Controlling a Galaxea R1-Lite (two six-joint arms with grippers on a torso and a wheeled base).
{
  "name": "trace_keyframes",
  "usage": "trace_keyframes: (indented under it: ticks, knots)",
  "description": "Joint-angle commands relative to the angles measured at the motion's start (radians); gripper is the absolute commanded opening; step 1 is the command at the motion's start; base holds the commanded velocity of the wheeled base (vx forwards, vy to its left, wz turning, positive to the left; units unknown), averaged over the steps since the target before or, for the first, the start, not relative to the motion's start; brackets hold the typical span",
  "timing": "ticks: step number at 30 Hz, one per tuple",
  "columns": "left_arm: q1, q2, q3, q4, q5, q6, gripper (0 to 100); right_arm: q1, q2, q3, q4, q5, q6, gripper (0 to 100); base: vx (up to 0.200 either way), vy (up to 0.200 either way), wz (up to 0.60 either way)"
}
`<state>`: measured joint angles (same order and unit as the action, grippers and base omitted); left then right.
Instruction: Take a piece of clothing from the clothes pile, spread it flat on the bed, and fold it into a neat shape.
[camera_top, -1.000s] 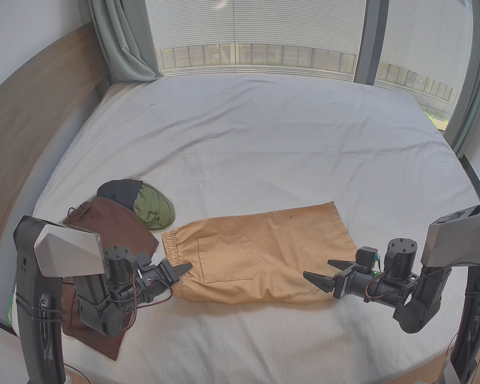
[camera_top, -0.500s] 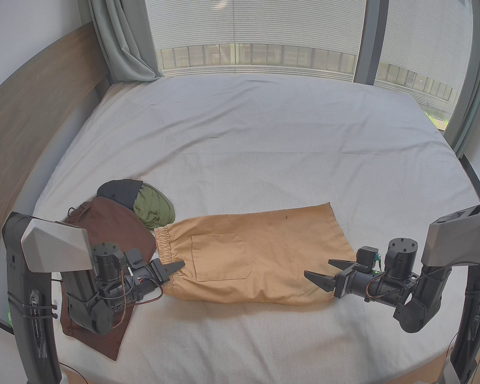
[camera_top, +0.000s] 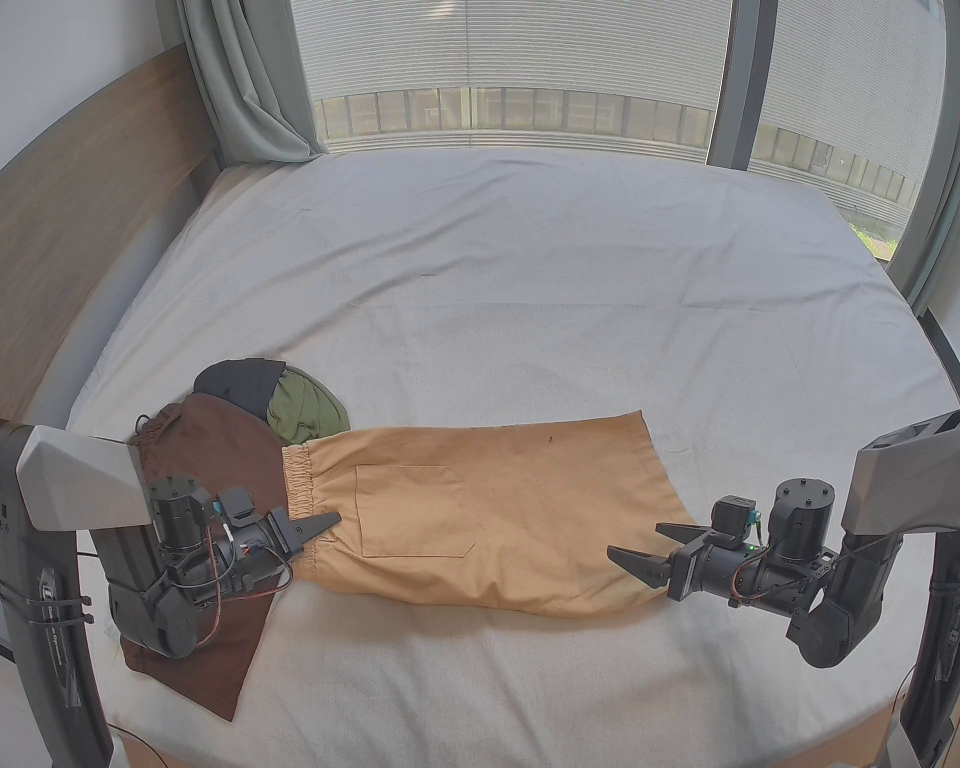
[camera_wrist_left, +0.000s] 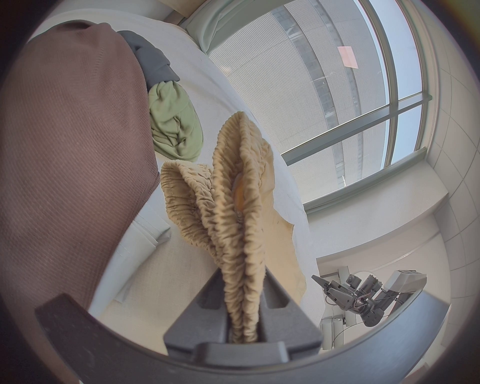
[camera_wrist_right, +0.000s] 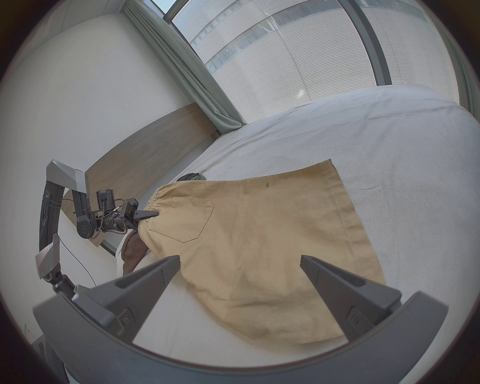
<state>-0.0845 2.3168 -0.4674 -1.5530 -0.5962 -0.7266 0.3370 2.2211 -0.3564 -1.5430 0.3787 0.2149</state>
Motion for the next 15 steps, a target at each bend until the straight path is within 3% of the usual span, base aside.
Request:
trace_keyframes:
  ticks: [1,15]
  knots:
    - [0.026,-0.014,0.003,-0.002,-0.007,-0.001,0,0.0,0.002,0.0,0.0,0.0,0.0,100,0.0,0.0,0.0]
    - [0.117,-0.053,0.02,-0.002,-0.113,0.001,0,0.0,0.0,0.0,0.0,0.0,0.0,100,0.0,0.0,0.0]
